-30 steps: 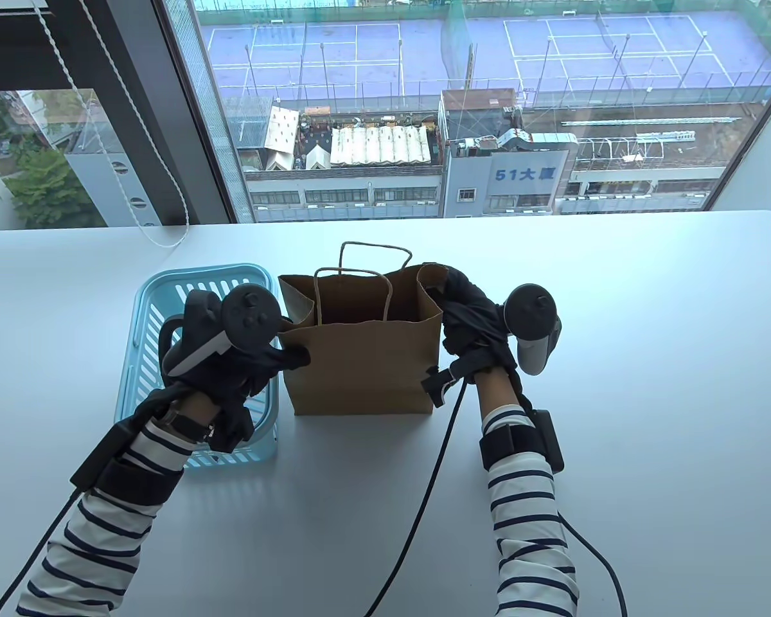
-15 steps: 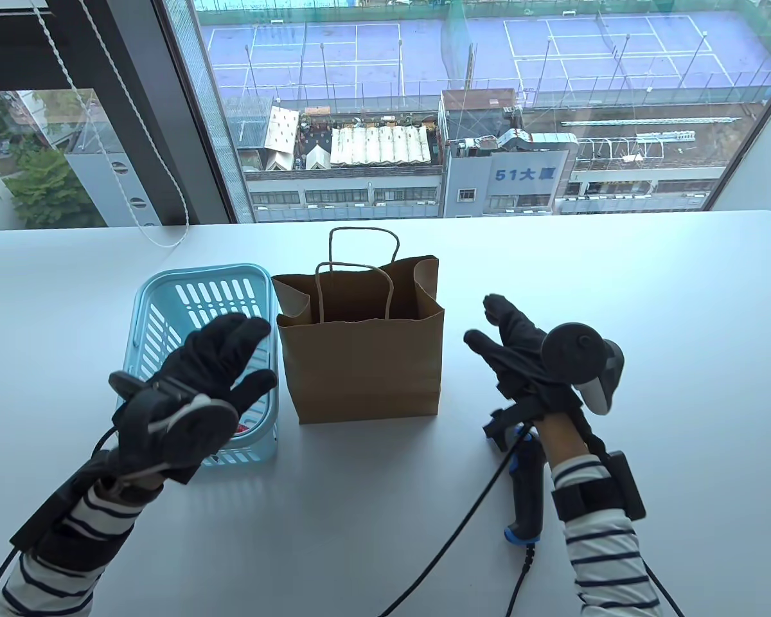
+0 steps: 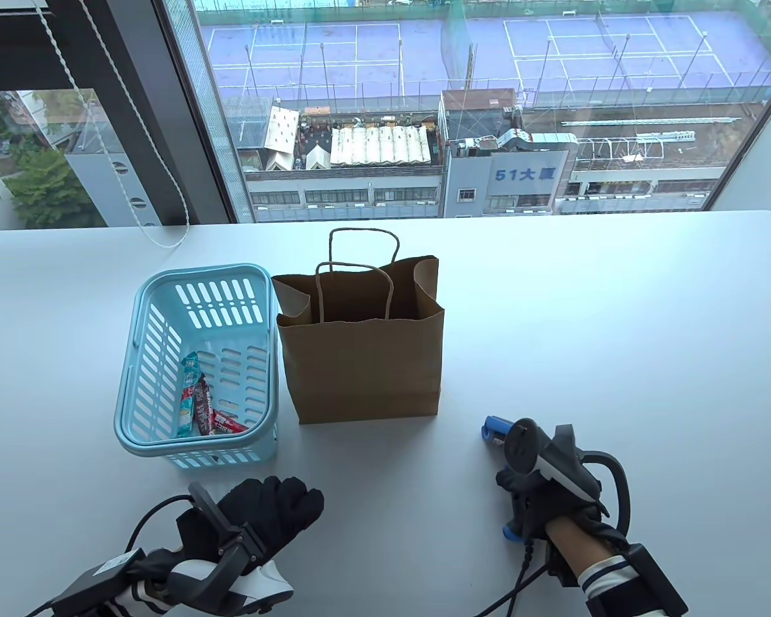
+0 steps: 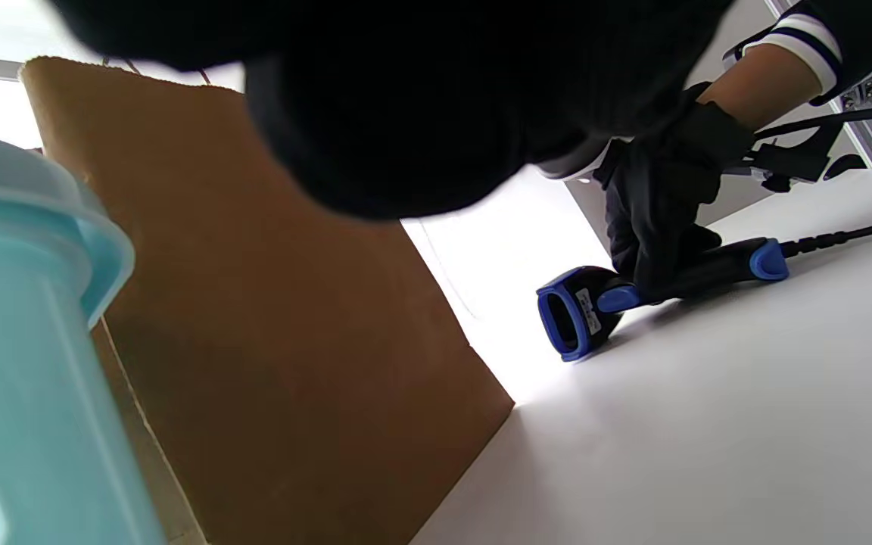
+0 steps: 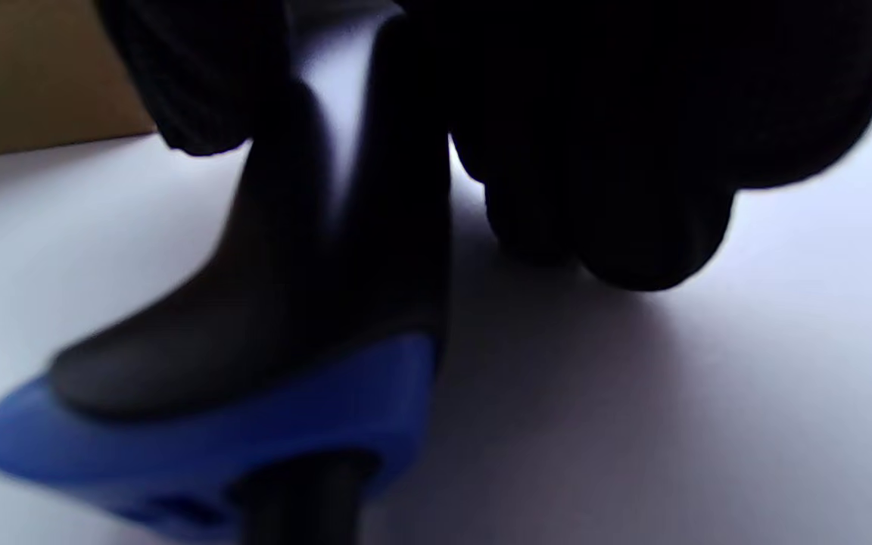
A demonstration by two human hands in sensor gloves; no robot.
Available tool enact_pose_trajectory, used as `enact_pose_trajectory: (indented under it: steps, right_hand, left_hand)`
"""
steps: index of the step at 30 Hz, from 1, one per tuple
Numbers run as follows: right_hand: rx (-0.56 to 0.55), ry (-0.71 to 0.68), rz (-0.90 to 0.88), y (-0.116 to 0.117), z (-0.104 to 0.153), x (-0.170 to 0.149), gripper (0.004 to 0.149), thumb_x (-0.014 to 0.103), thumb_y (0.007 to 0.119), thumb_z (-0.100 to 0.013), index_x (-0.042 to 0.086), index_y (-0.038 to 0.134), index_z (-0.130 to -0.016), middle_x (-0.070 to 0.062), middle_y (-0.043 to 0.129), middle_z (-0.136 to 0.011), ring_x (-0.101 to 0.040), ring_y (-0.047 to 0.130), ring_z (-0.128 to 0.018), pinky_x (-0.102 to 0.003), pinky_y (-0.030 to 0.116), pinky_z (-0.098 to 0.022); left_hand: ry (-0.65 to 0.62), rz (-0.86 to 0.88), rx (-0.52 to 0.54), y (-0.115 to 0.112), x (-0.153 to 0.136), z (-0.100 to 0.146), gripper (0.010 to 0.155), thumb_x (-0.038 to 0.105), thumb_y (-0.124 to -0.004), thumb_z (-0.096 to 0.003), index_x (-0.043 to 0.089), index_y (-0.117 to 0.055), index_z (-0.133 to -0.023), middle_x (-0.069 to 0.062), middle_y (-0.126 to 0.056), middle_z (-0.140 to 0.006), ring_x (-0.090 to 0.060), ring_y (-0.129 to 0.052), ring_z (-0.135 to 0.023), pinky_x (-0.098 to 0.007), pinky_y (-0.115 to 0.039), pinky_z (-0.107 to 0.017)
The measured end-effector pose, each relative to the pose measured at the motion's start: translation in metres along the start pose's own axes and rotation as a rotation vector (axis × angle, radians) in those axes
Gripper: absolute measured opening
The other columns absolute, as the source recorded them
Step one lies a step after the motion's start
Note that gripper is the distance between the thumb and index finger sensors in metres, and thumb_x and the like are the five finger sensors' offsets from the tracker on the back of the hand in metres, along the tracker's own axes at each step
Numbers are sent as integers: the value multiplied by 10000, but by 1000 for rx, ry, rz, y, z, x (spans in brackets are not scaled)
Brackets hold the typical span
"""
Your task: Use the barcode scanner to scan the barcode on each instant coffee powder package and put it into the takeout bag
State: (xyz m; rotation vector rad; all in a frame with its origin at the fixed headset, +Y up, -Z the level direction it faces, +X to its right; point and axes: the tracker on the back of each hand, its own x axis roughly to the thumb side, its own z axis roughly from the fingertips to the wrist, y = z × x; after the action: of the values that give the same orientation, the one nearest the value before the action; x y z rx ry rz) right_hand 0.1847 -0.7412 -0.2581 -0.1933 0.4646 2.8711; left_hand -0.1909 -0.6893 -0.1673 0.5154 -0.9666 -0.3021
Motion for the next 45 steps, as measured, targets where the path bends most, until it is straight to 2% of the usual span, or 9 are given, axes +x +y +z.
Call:
enact_pose_trajectory:
  steps: [7, 13, 17, 22, 25, 29, 32, 39, 45]
  right_hand:
    - [72, -28, -688, 5, -10, -24, 649, 392, 932, -422, 9, 663, -871, -161, 819, -602, -353, 866, -417, -557, 741, -341]
    - [5, -316, -1018, 4, -9, -15, 629, 273, 923, -434, 5, 595, -899, -203, 844, -776, -377, 1002, -580, -497, 886, -404]
    - [102, -351, -1110, 4, -6, -9, 592, 341, 868, -520, 8, 594, -928, -118, 872, -723, -266, 1023, -434, -423, 900, -326]
    - [106, -394, -1077, 1, -4, -3, 573, 346, 859, -526, 19, 603, -920, -117, 871, -722, -266, 1020, -428, -420, 895, -322]
    - [111, -393, -1063, 3, -5, -3, 579, 344, 849, -527, 22, 590, -932, -148, 855, -748, -284, 1015, -445, -427, 890, -327]
    - [134, -396, -1042, 4, -6, -2, 603, 351, 840, -533, -17, 586, -937, -156, 852, -754, -289, 1014, -445, -426, 888, -327]
    - [139, -413, -1010, 3, -6, -3, 603, 352, 838, -534, -19, 586, -937, -159, 853, -753, -293, 1013, -446, -429, 886, -326]
    - [160, -435, -976, 3, -4, 1, 603, 349, 836, -536, -24, 584, -938, -165, 850, -755, -301, 1009, -448, -435, 881, -328]
    - [179, -434, -947, 8, -5, 3, 605, 347, 836, -535, -27, 584, -938, -167, 849, -755, -305, 1007, -448, -440, 878, -327]
  left_hand:
    - [-8, 47, -36, -6, -1, 2, 357, 423, -787, -409, 270, -844, -728, 7, -995, -554, -94, -1033, -217, -222, -888, -88]
    - [60, 97, -5, 8, -15, 0, 428, 446, -735, -431, 263, -783, -816, 15, -1008, -528, -72, -1046, -174, -193, -890, -51]
    - [325, 180, -61, 48, -68, -5, 510, 468, -684, -461, 263, -695, -928, -42, -1012, -648, -106, -1085, -246, -185, -910, -91]
    - [627, 384, -383, 74, -162, -18, 547, 459, -682, -492, 232, -692, -990, -206, -964, -827, -276, -1133, -421, -250, -963, -183]
    - [700, 548, -652, 51, -213, -39, 591, 402, -752, -490, 262, -582, -1038, -286, -854, -931, -369, -1111, -545, -277, -987, -218]
    - [801, 659, -1158, -28, -248, -60, 750, 321, -816, -464, 384, -313, -1018, -411, -554, -1041, -466, -1021, -671, -326, -992, -271]
    - [878, 645, -1345, -87, -255, -64, 797, 262, -861, -429, 396, -310, -989, -432, -457, -1042, -498, -984, -697, -345, -995, -267]
    - [955, 723, -1559, -174, -246, -53, 705, 270, -896, -392, 321, -532, -994, -459, -562, -990, -500, -1016, -644, -356, -997, -237]
    - [982, 813, -1595, -205, -239, -42, 672, 300, -889, -395, 154, -586, -977, -488, -554, -937, -470, -992, -676, -348, -980, -296]
